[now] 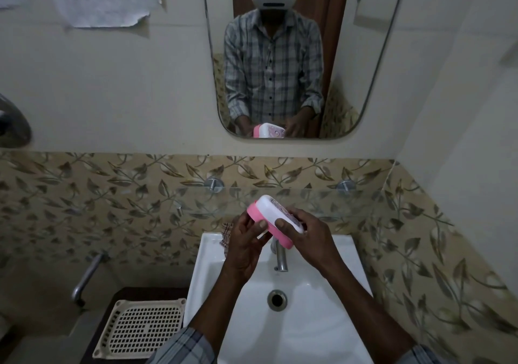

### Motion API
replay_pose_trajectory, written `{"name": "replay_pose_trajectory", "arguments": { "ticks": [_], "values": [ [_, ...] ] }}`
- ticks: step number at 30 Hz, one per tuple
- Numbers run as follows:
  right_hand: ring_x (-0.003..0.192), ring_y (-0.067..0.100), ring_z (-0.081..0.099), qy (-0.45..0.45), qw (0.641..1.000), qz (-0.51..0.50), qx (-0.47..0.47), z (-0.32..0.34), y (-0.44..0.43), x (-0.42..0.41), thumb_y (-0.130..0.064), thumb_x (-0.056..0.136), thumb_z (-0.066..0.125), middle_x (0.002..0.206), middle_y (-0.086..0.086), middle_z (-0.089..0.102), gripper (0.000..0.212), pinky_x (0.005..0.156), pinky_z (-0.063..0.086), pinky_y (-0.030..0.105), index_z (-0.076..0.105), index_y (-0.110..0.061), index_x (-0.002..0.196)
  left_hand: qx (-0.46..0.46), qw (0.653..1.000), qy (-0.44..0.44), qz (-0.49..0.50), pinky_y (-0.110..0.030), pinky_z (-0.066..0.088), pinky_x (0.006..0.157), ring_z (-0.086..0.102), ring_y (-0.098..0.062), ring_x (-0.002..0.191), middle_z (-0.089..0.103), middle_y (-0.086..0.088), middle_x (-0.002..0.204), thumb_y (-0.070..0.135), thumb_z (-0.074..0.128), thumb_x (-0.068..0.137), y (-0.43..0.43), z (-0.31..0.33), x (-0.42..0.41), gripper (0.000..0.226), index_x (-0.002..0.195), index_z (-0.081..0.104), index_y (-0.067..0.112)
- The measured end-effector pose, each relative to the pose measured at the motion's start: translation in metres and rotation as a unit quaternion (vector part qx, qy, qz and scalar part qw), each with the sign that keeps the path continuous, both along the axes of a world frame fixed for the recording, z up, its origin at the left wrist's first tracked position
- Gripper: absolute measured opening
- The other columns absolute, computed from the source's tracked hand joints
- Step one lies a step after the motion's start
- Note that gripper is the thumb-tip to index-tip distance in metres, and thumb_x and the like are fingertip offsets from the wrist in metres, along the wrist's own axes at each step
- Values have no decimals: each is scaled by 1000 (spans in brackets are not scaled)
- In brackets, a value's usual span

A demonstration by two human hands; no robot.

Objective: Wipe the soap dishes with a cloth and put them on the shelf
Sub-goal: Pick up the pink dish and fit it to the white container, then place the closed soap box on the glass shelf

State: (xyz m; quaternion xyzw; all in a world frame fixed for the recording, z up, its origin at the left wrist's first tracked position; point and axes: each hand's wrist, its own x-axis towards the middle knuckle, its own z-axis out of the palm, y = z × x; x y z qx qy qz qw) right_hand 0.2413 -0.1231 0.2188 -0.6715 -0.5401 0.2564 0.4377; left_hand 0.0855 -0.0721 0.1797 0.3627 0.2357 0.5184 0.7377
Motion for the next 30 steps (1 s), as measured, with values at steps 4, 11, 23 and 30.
{"name": "replay_pose_trajectory", "arguments": {
  "ticks": [4,11,23,30],
  "values": [
    [109,12,62,11,1000,2,6,1,-1,-3,-76,72,58,123,-5,66,76,94,53,36,60,-26,130,2,1000,9,-4,-55,44,106,58,-38,120,60,-24,128,26,91,67,-1,3,0,84,137,53,-1],
    [104,14,63,-36,999,24,-13,-1,0,0,-81,65,56,120,-3,67,86,90,54,34,58,-27,133,0,1000,19,-4,-61,40,109,58,-40,120,59,-26,128,18,84,71,0,5,-2,78,139,50,-1],
    [119,19,54,-210,973,92,20,-15,1,12,-33,76,79,139,2,52,85,95,51,37,34,-20,147,-64,998,4,2,-54,53,95,63,-37,117,61,-23,132,21,79,72,2,16,10,74,139,50,9],
    [135,26,41,-279,942,172,73,-28,-5,37,-20,78,76,149,12,39,86,105,38,27,29,-27,149,-147,975,154,-61,-45,61,78,73,-33,102,73,-23,115,49,72,80,16,16,-15,67,125,64,0]
  ]
}}
